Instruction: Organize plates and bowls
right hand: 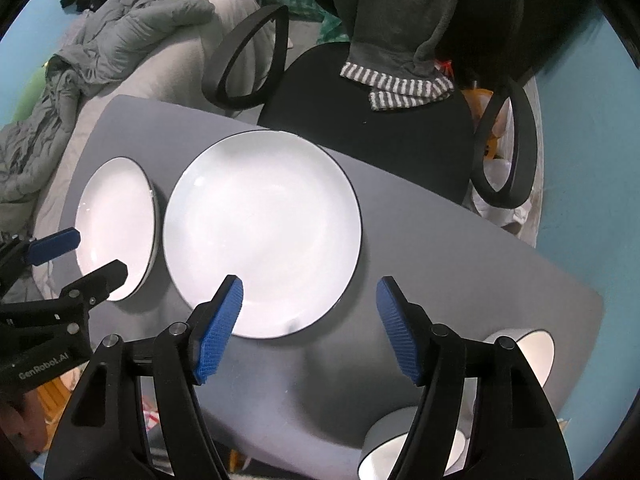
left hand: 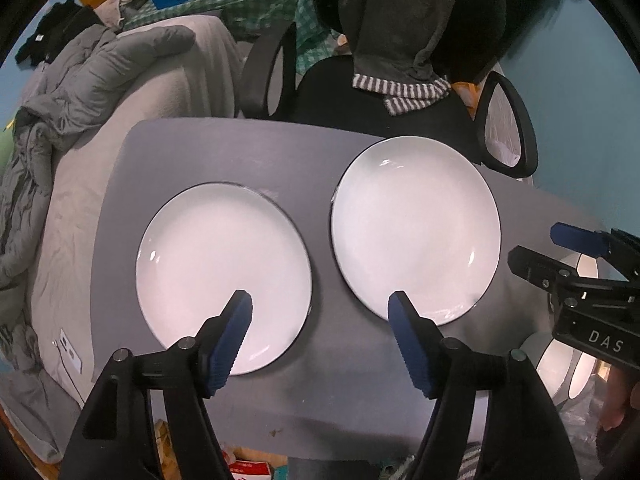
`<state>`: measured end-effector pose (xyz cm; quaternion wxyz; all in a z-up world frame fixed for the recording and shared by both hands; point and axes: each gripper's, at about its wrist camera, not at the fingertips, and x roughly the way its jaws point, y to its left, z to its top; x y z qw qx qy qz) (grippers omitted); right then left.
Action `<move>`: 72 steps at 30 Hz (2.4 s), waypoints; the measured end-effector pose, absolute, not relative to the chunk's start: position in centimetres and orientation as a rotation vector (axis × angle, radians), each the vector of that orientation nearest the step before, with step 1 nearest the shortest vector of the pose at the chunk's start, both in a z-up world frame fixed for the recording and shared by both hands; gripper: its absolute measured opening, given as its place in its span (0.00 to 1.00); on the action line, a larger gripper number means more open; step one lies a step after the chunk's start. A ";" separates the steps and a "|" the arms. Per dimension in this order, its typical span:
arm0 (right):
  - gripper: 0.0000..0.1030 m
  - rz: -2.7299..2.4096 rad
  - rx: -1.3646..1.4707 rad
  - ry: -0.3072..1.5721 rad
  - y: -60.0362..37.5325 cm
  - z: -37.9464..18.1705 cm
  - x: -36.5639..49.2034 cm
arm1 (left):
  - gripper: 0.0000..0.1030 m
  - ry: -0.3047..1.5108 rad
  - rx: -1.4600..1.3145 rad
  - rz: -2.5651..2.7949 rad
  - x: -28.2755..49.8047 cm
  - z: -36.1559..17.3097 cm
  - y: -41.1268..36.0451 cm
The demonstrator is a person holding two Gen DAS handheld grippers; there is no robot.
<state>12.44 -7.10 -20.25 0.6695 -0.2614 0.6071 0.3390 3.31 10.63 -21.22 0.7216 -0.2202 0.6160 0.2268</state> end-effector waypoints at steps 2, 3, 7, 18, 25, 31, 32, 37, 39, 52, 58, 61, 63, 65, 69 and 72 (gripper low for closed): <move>0.67 0.773 -0.586 1.373 -7.1 -20.0 12.0 | 0.71 1.357 -0.500 0.511 2.5 -21.0 10.9; 0.67 0.776 -0.585 1.373 -7.2 -19.9 11.7 | 0.72 1.358 -0.506 0.516 2.1 -21.0 11.1; 0.67 0.787 -0.566 1.384 -7.1 -19.5 10.4 | 0.72 1.366 -0.515 0.528 0.5 -20.9 11.9; 0.67 0.823 -0.542 1.417 -4.5 -19.7 6.6 | 0.73 1.366 -0.534 0.540 -3.6 -21.5 15.7; 0.67 0.803 -0.508 1.449 -2.7 -20.0 4.5 | 0.73 1.388 -0.525 0.524 -5.7 -22.5 18.6; 0.67 0.789 -0.475 1.477 -1.0 -21.0 2.8 | 0.73 1.405 -0.521 0.510 -7.2 -23.5 21.2; 0.67 0.787 -0.464 1.483 -0.8 -21.3 2.7 | 0.73 1.409 -0.520 0.508 -7.4 -23.7 21.6; 0.67 0.763 -0.428 1.509 0.2 -22.9 1.9 | 0.73 1.414 -0.500 0.493 -8.0 -24.2 23.6; 0.67 0.758 -0.403 1.527 0.4 -23.4 1.7 | 0.73 1.419 -0.492 0.493 -8.1 -24.5 24.1; 0.67 0.750 -0.377 1.555 2.1 -26.9 1.5 | 0.73 1.457 -0.538 0.454 -8.3 -28.0 27.0; 0.67 0.738 -0.369 1.585 2.8 -28.3 1.5 | 0.73 1.477 -0.492 0.412 -7.6 -28.9 26.8; 0.67 0.738 -0.380 1.595 3.4 -28.8 1.4 | 0.73 1.484 -0.472 0.395 -7.3 -29.3 26.9; 0.67 0.736 -0.394 1.599 3.7 -29.2 1.5 | 0.73 1.489 -0.462 0.390 -7.2 -29.5 27.1; 0.67 0.729 -0.402 1.601 3.9 -29.5 1.5 | 0.73 1.491 -0.476 0.387 -7.2 -29.9 27.3; 0.67 0.722 -0.396 1.615 4.4 -30.2 1.7 | 0.73 1.485 -0.524 0.381 -7.5 -30.6 28.1; 0.67 0.724 -0.402 1.610 4.7 -30.4 1.8 | 0.73 1.485 -0.561 0.379 -7.8 -31.2 28.6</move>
